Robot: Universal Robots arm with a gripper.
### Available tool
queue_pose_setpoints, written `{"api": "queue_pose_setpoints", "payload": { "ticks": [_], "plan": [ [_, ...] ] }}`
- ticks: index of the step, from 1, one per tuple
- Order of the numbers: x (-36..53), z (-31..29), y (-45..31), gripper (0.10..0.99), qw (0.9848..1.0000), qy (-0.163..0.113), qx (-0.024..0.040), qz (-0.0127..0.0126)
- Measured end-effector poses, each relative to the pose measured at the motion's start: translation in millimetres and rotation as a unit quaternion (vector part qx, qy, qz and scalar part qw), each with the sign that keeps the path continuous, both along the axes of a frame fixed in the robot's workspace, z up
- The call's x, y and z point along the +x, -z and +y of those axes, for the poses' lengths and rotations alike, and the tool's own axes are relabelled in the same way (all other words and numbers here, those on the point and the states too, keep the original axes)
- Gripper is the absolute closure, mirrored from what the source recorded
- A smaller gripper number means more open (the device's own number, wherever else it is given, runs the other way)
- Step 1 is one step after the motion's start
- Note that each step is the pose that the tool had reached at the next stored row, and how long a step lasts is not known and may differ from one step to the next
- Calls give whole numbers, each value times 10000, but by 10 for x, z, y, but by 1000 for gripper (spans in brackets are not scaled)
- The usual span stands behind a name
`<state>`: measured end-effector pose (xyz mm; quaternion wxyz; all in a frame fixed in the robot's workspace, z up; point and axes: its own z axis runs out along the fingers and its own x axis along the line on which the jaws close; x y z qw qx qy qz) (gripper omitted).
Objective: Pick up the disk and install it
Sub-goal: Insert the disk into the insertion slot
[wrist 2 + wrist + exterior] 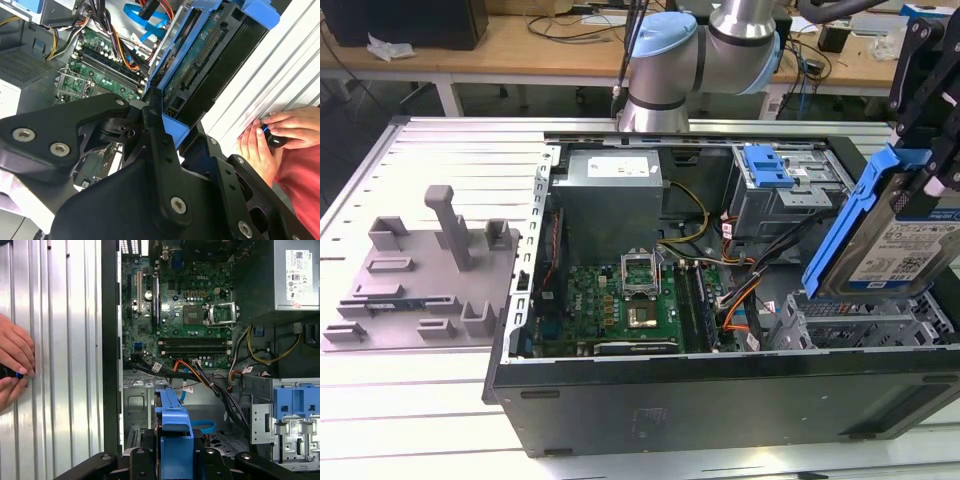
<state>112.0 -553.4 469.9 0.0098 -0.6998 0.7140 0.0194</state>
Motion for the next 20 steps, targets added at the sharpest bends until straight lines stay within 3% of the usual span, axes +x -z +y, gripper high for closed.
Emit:
{"api": "queue_pose_setpoints", "payload": {
  "ticks": [20],
  "plan": [
    [9, -3, 136, 718, 10000, 0, 0, 0]
  ]
}}
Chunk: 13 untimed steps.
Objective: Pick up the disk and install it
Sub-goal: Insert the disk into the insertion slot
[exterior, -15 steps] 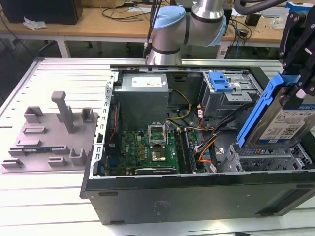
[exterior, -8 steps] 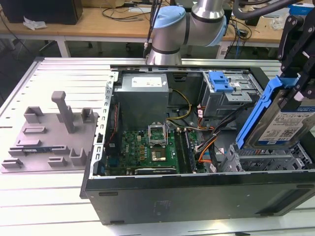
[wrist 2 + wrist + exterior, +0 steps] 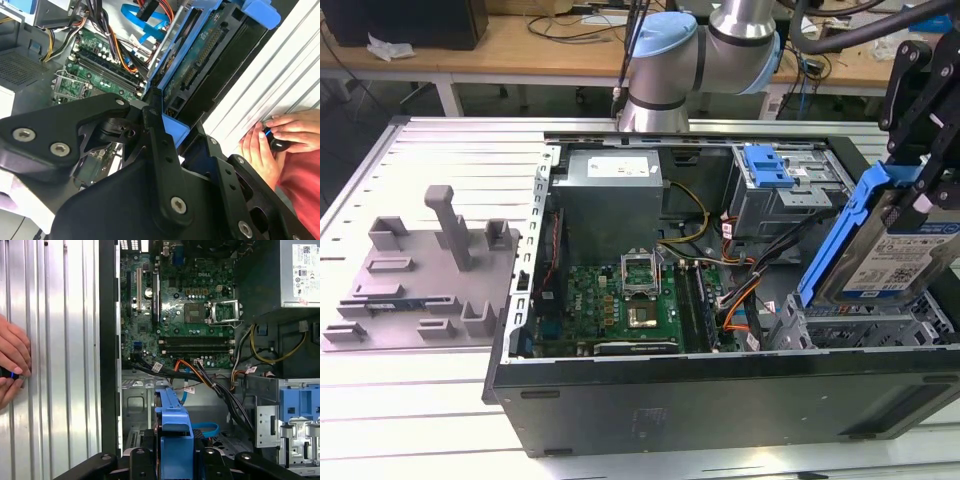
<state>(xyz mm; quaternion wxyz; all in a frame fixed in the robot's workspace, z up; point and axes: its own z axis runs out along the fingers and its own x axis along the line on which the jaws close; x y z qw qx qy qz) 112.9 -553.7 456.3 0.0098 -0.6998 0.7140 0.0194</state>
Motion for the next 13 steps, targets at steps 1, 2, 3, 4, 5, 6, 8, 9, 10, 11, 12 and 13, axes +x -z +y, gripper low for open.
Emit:
{"api": "queue_pose_setpoints", "payload": {
  "ticks": [1, 2, 3, 4, 5, 6, 8, 9, 10, 11, 12, 13],
  "plan": [
    [1, 0, 6, 718, 10000, 0, 0, 0],
    [1, 0, 13, 718, 10000, 0, 0, 0],
    [1, 0, 18, 718, 10000, 0, 0, 0],
    [2, 0, 22, 718, 10000, 0, 0, 0],
    [2, -1, 28, 718, 10000, 0, 0, 0],
    [2, -1, 32, 718, 10000, 0, 0, 0],
    [1, -7, 66, 718, 10000, 0, 0, 0],
    [1, -8, 72, 718, 10000, 0, 0, 0],
    [1, -9, 79, 718, 10000, 0, 0, 0],
    [1, -10, 88, 718, 10000, 0, 0, 0],
    [2, -11, 98, 718, 10000, 0, 0, 0],
    [1, -12, 104, 718, 10000, 0, 0, 0]
  ]
}}
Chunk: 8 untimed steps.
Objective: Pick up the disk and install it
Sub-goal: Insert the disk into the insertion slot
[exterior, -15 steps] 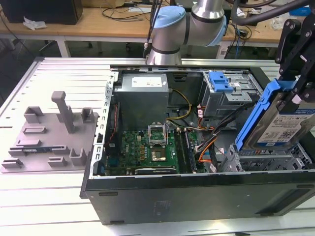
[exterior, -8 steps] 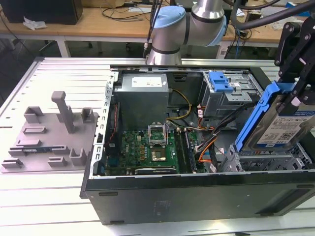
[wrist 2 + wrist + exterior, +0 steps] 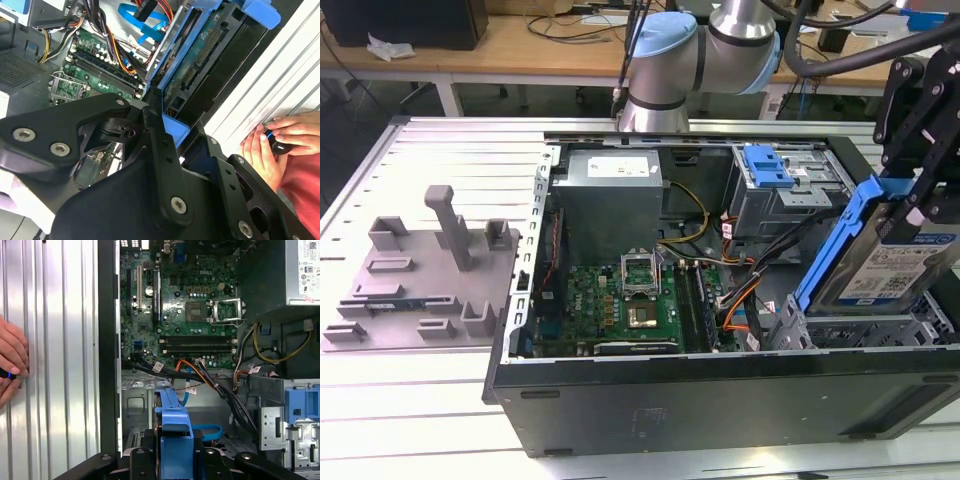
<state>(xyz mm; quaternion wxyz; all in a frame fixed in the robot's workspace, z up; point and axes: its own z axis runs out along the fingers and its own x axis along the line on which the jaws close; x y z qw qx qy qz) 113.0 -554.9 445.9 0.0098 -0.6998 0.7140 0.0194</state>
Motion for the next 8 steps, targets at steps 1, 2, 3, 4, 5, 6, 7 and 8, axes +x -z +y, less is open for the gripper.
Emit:
{"api": "queue_pose_setpoints", "payload": {
  "ticks": [1, 2, 3, 4, 5, 6, 7, 8],
  "plan": [
    [0, -1, 9, 718, 10000, 0, 0, 0],
    [0, -2, 15, 718, 10000, 0, 0, 0],
    [0, -4, 29, 718, 10000, 0, 0, 0],
    [0, -5, 41, 718, 10000, 0, 0, 0],
    [1, -6, 52, 718, 10000, 0, 0, 0],
    [1, -6, 59, 718, 10000, 0, 0, 0],
    [1, -7, 69, 718, 10000, 0, -1, 0],
    [1, -7, 78, 718, 10000, 0, 0, 0]
  ]
}}
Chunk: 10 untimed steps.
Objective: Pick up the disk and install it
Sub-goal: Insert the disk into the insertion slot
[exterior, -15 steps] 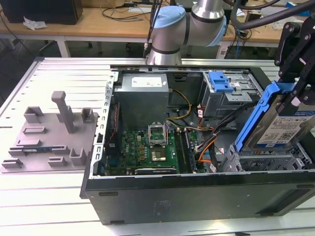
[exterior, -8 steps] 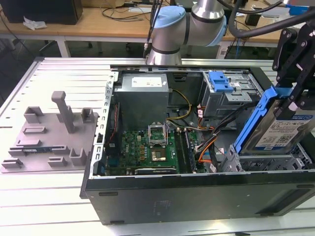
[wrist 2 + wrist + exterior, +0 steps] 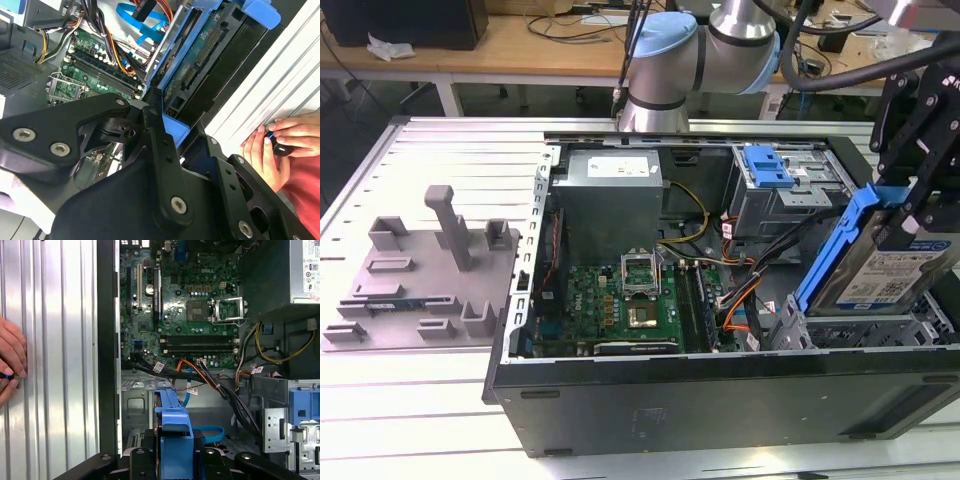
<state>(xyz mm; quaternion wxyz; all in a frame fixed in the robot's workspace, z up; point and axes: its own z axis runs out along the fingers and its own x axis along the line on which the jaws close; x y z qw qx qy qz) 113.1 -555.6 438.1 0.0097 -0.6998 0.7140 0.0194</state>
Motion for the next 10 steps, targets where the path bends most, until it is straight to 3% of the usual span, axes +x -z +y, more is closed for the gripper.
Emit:
{"api": "queue_pose_setpoints", "payload": {
  "ticks": [10],
  "plan": [
    [0, -10, 116, 718, 10000, 0, 1, 0]
  ]
}}
